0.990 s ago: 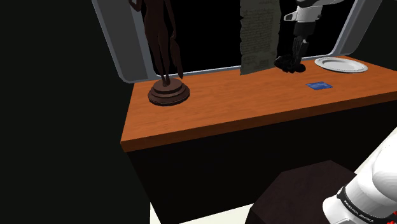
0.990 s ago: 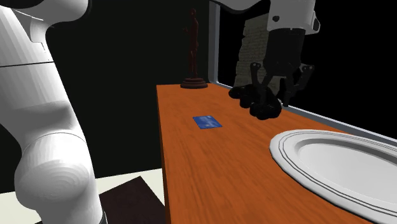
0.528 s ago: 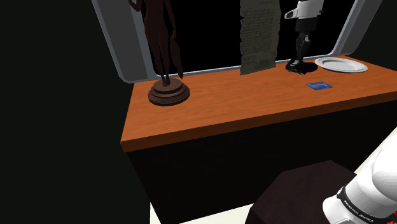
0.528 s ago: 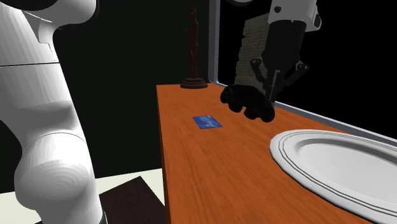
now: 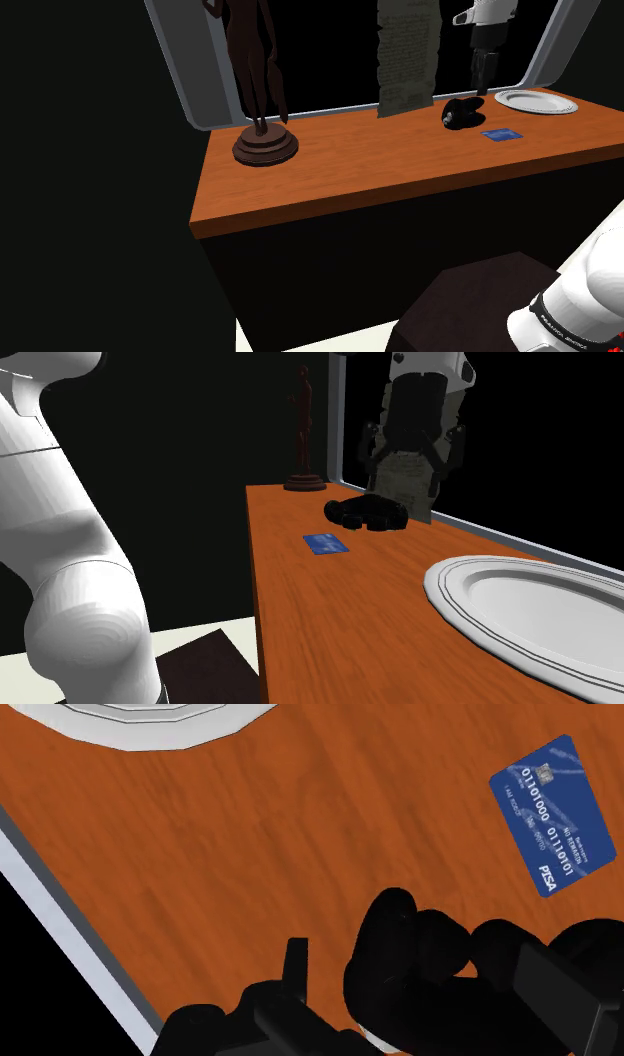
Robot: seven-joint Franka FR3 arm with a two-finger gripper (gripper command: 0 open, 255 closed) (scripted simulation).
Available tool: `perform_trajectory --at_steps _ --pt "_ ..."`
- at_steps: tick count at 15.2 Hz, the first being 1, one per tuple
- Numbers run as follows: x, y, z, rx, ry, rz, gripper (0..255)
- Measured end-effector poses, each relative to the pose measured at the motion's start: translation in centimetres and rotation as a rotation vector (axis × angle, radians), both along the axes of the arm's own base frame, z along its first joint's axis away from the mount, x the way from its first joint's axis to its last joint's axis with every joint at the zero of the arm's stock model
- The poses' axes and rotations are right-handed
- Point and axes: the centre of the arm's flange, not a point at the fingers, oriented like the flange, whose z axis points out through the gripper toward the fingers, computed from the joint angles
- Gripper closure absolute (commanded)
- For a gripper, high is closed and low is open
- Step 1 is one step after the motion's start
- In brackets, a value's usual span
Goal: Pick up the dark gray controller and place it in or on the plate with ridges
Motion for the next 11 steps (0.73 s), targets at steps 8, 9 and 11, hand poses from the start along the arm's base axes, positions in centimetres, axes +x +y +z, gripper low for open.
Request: perform_trajectory --at_steps 8,9,11 --pt "-5.5 9.4 0.5 -0.137 -0.040 -0.130 0" --pt "-5.7 9.6 0.1 -0.141 -0.041 -0.134 0" --pt "-6.0 9.6 -0.9 -0.144 -0.042 -0.138 0"
